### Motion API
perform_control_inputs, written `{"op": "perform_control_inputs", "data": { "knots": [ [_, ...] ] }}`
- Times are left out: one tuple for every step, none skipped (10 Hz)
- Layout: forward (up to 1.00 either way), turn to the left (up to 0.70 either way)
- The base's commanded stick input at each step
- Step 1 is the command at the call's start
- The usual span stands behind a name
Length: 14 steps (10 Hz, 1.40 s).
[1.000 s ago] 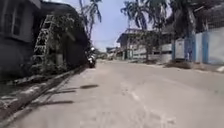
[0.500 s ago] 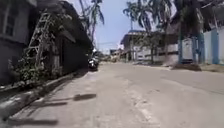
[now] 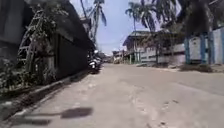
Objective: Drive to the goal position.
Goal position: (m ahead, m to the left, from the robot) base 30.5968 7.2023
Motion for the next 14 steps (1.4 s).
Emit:
{"op": "perform_control_inputs", "data": {
  "knots": [
    [1.00,0.00],
    [1.00,0.00],
    [1.00,-0.01],
    [1.00,-0.02],
    [1.00,-0.16],
    [1.00,-0.35],
    [1.00,-0.40],
    [1.00,-0.35],
    [1.00,-0.20],
    [1.00,0.00],
    [1.00,0.00],
    [1.00,0.00],
    [1.00,0.00],
    [1.00,0.00]
  ]
}}
